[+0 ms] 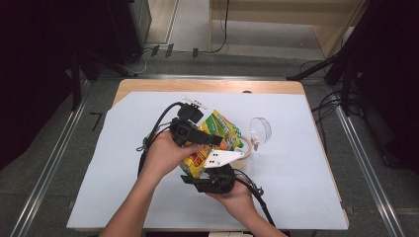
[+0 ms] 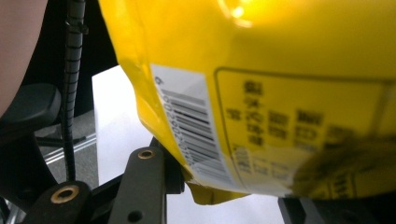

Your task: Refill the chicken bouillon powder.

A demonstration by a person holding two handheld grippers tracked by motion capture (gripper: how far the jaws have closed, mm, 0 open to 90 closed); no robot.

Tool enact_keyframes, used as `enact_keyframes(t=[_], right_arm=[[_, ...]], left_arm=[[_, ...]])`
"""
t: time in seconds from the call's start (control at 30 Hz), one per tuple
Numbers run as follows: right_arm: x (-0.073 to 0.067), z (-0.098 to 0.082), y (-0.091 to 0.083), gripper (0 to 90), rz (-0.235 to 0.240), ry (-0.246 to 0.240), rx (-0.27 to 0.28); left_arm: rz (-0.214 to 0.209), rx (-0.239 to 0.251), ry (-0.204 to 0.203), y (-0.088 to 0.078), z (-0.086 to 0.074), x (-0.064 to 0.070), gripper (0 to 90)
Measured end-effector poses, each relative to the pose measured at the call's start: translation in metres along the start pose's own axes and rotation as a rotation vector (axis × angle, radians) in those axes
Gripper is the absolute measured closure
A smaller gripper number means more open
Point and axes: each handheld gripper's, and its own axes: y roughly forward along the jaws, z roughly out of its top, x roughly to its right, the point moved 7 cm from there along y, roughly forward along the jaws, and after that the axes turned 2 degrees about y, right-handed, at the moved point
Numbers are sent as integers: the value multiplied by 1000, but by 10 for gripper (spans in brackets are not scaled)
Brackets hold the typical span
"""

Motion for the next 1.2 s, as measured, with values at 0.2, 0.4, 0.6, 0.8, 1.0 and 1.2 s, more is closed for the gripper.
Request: enact_keyframes(t=[0.2,0.4,0.6,0.8,1.0,1.2], right_arm=[[1,-1,3,632,28,1,-18],[-1,2,1,616,28,-69,-46],[-3,1,3,623,10,-130,-88],[-1,2,6,677,-36,-117,-60],[-1,-1,5,691,-28,-53,-27],[0,1,7,689,-19,-47,-23]], left_arm=[[39,-30,37,4,2,2,752],[32,-31,44,2,7,1,802],[47,-36,52,3,8,1,809],[-5,-8,54,-2,10,8,781],[5,-1,74,-6,11,13,763],[57,-12,97,0,13,10,830]])
